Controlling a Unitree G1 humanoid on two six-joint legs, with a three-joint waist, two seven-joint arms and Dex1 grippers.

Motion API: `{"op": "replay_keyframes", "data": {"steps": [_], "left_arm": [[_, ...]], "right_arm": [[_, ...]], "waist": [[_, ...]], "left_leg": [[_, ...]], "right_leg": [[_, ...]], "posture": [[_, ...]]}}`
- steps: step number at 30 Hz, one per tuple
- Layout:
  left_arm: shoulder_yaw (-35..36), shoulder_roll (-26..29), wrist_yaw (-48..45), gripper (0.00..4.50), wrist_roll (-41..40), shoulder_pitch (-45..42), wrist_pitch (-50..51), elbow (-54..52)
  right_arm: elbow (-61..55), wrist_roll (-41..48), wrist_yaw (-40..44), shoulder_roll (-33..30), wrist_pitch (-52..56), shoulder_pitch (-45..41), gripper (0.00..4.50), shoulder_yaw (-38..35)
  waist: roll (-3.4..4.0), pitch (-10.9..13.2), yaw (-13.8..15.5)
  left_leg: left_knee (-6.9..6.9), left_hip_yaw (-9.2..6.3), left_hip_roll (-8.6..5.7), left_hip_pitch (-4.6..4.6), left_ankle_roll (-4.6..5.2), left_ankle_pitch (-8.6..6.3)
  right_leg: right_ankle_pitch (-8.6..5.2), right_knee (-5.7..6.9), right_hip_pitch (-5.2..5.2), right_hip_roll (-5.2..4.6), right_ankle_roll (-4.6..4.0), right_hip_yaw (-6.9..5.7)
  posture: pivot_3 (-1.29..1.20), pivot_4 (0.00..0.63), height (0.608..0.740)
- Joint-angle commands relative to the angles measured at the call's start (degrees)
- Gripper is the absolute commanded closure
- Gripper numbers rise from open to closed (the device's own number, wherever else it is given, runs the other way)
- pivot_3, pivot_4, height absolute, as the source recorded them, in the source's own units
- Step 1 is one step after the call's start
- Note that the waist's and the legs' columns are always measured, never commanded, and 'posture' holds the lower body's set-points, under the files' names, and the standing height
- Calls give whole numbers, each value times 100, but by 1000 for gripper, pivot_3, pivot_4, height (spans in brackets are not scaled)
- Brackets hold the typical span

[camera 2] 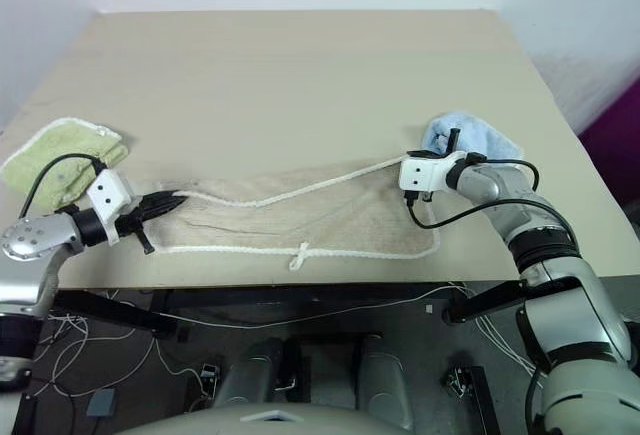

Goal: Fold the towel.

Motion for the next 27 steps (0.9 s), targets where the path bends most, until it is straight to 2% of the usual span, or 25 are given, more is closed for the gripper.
{"op": "replay_keyframes", "data": {"steps": [1,6,10,14,16,20,24,25,27], "left_arm": [[355,-95,568,4500,-61,-761,168,278],[468,-294,1415,4500,134,-2377,241,1528],[557,-212,1823,4500,234,-3569,60,2581],[596,50,1705,4500,292,-4017,-118,2951],[682,255,1254,4500,110,-3736,12,2641],[940,556,321,4500,-429,-2564,363,1574],[1419,742,-467,4500,-1178,-858,1110,162],[1564,804,-605,4500,-1442,-355,1564,-251],[1763,876,-721,4500,-1722,264,2055,-771]], "right_arm": [[-110,266,-178,37,155,-494,4456,-382],[430,359,-306,89,159,-1348,4456,-493],[724,555,-268,2,55,-2068,4456,-630],[445,1003,142,-138,35,-2268,4456,-880],[-203,1610,886,-272,192,-1929,4456,-1107],[-1921,2697,2240,-689,943,-668,4456,-1428],[-3429,3525,3087,-1152,1962,743,4456,-1735],[-3771,3739,3265,-1260,2220,1095,4456,-1826],[-4234,4011,3468,-1400,2579,1523,4456,-1964]], "waist": [[0,0,-1],[-1,1,-15],[-2,2,-36],[-3,2,-44],[-3,2,-51],[-2,2,-40],[-2,2,-20],[-2,2,-13],[-2,2,-14]], "left_leg": [[0,0,-1,0,0,0],[1,1,-2,1,0,1],[-3,5,-3,1,1,1],[-7,11,-3,1,1,1],[-8,14,-3,1,1,1],[-10,15,0,1,2,0],[3,7,0,3,6,-3],[2,5,0,3,8,-5],[2,1,0,5,7,-5]], "right_leg": [[0,0,0,0,0,0],[0,1,2,1,1,-1],[0,1,2,3,2,0],[-2,0,3,3,5,0],[-4,-2,2,3,8,3],[-6,-4,4,3,12,5],[-6,0,9,-2,11,5],[-6,-1,8,-5,10,6],[-7,-5,7,-9,9,5]], "posture": [[0,150,740],[0,150,740],[0,150,740],[0,150,740],[0,150,740],[0,150,740],[0,150,740],[0,150,740],[0,150,740]]}}
